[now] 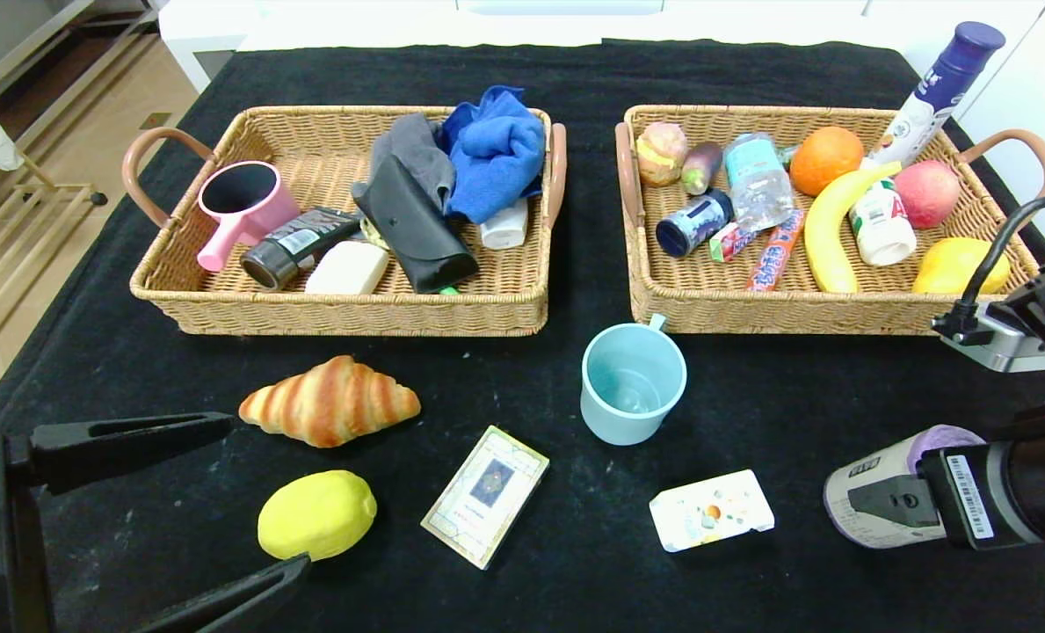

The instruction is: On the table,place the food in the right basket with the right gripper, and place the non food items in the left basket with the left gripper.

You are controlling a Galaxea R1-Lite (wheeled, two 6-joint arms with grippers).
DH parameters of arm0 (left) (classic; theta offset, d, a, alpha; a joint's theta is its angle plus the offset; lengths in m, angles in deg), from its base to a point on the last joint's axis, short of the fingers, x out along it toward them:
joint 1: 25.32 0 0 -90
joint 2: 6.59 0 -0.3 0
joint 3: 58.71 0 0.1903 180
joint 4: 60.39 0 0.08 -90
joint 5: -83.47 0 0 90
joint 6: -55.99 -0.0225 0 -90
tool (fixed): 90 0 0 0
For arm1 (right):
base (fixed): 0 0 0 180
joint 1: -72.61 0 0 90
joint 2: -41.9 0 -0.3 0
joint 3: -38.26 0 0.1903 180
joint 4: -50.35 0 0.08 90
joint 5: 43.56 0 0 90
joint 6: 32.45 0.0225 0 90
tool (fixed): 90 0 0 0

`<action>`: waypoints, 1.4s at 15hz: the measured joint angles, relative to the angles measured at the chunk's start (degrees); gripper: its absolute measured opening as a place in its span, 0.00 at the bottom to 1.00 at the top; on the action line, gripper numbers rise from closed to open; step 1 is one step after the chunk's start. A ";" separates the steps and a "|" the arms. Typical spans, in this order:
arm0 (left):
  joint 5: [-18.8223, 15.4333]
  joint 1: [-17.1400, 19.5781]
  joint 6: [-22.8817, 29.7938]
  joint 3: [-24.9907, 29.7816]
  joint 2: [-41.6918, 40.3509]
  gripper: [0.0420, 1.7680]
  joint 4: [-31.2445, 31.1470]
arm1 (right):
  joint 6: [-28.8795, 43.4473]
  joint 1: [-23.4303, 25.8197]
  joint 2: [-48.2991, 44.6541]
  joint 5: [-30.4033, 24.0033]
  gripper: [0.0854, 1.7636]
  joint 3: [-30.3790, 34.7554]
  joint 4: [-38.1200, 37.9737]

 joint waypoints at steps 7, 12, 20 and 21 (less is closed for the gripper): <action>0.02 0.00 -0.55 0.04 -0.20 0.97 0.02 | 1.37 0.32 0.67 0.16 0.97 0.26 0.44; 0.00 0.00 -0.60 0.12 -0.23 0.97 0.00 | 1.34 0.32 1.27 0.16 0.63 0.69 1.19; 0.10 0.00 -1.05 0.48 -0.30 0.97 0.11 | 1.26 0.21 0.84 0.22 0.56 1.85 1.40; 0.10 0.00 -1.05 0.50 -0.30 0.97 0.11 | 1.21 0.21 0.54 0.13 0.56 1.66 1.16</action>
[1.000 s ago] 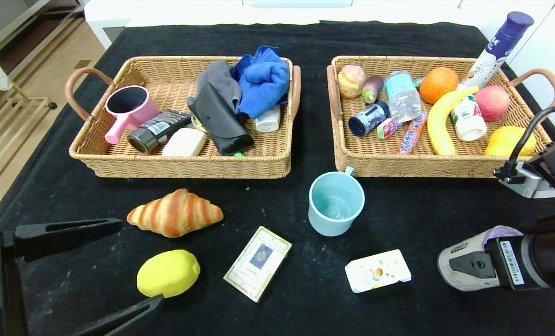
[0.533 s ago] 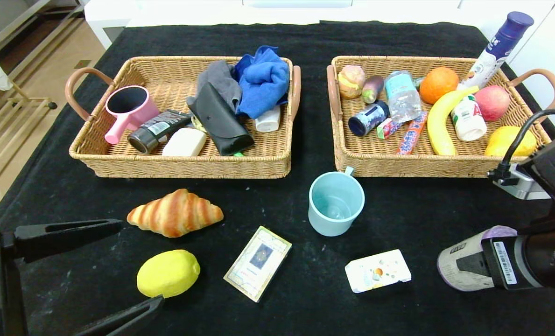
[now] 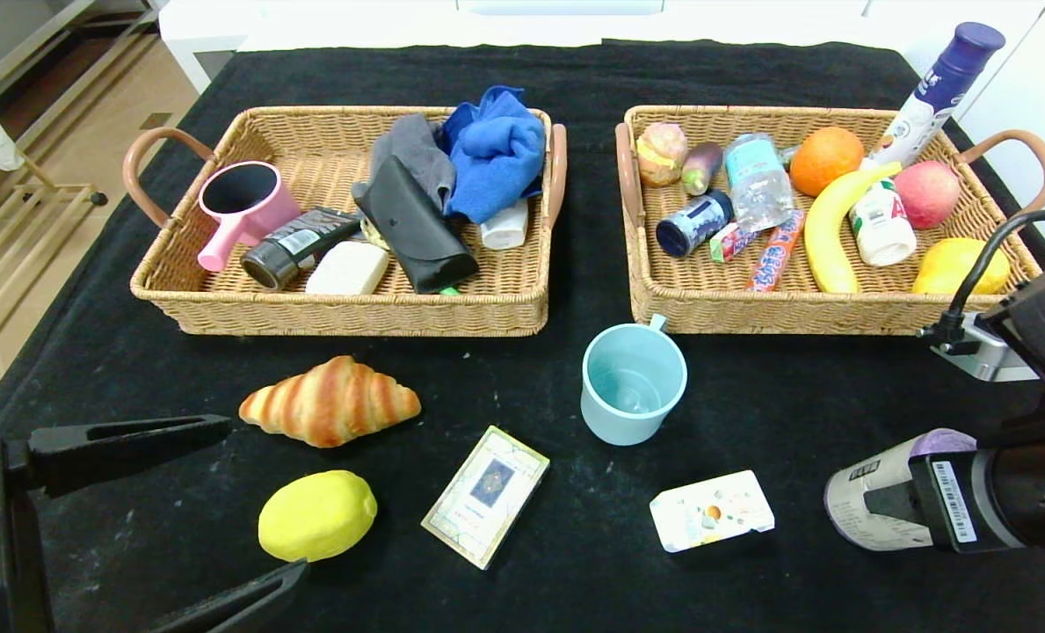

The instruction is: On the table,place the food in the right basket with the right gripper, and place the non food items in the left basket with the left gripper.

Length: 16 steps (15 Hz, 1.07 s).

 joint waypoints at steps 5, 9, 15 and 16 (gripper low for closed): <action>0.01 0.00 0.00 0.00 0.02 0.97 0.07 | -2.01 -1.13 -2.38 -0.11 0.55 -5.29 -0.24; 0.06 0.00 0.00 0.02 -0.04 0.97 0.07 | -4.72 -4.12 -1.68 -0.02 0.55 -11.22 -0.11; 0.09 0.00 -0.07 0.00 -0.09 0.97 0.11 | -5.68 -9.50 0.35 -0.09 0.55 -19.52 -1.71; 0.17 0.00 -0.09 0.02 0.00 0.97 0.13 | -5.92 -9.96 0.41 -0.13 0.55 -20.76 -1.60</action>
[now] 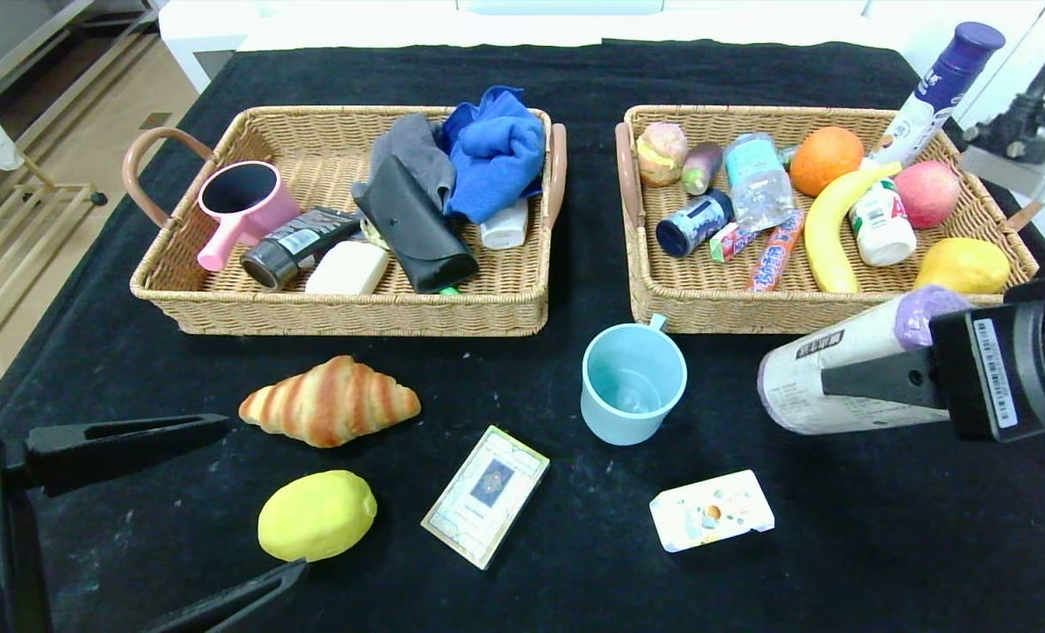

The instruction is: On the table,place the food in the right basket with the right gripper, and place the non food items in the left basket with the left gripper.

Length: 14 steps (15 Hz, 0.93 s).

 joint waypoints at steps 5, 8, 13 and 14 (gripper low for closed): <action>0.35 0.41 0.30 -0.24 0.41 0.97 0.05 | -1.16 -3.61 1.21 0.13 0.55 -8.29 0.72; 0.41 0.59 0.32 -0.35 0.55 0.97 0.05 | -1.62 -5.49 3.33 0.27 0.54 -12.42 0.99; 0.41 0.59 0.54 -0.29 0.88 0.97 0.05 | -3.94 -9.25 8.81 3.25 0.54 -14.93 7.36; 0.44 0.59 0.69 -0.33 0.88 0.97 0.05 | -5.22 -10.01 10.06 4.71 0.54 -15.02 9.70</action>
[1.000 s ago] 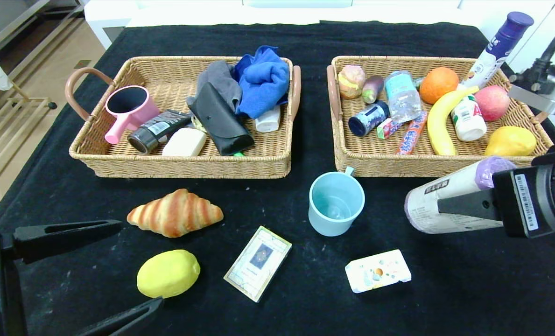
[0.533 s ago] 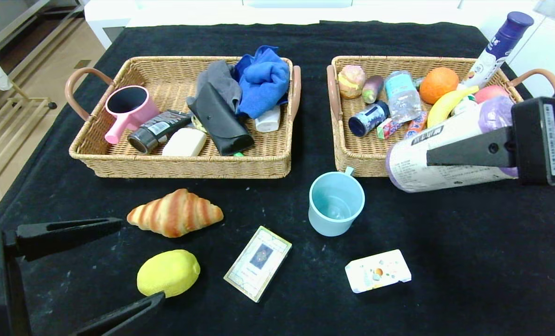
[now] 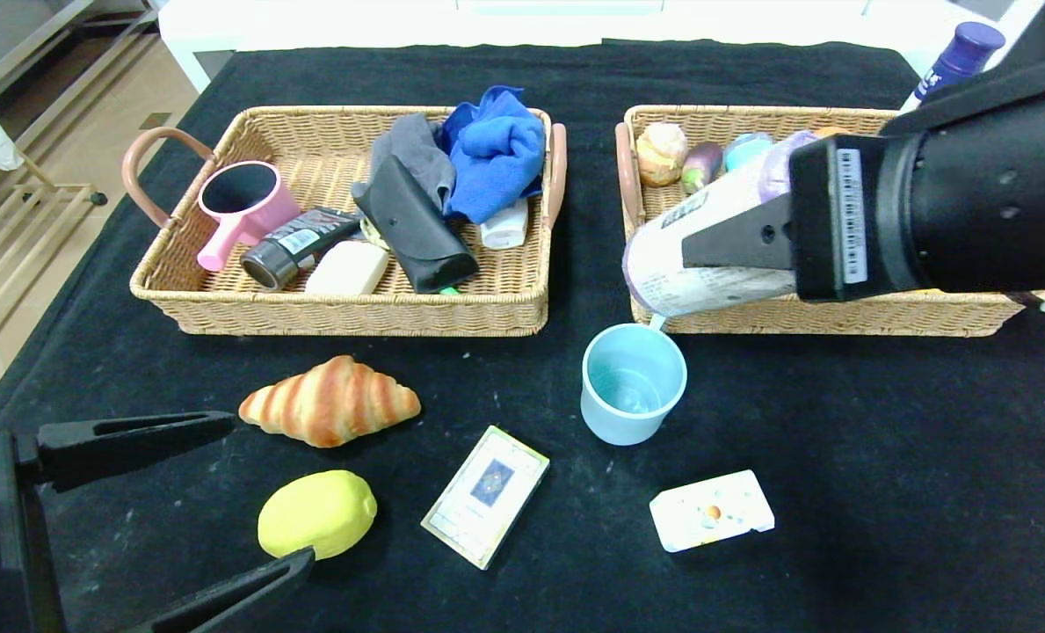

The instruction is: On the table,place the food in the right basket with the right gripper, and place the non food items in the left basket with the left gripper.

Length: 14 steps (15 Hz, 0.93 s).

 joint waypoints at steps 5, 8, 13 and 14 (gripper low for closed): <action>0.00 0.02 0.02 -0.20 -0.06 0.97 -0.02 | -0.77 -3.04 4.68 1.28 0.54 -0.63 5.02; 0.04 0.07 0.02 -0.55 -0.66 0.97 -0.02 | -0.77 -4.51 6.06 1.33 0.54 -0.83 5.10; 1.33 1.12 -0.02 -1.71 -2.28 0.97 -0.16 | -0.83 -6.97 9.48 2.60 0.54 -0.89 5.57; 1.46 1.49 -0.02 -2.01 -2.67 0.97 -0.20 | -0.83 -7.16 10.23 2.60 0.54 -0.99 5.75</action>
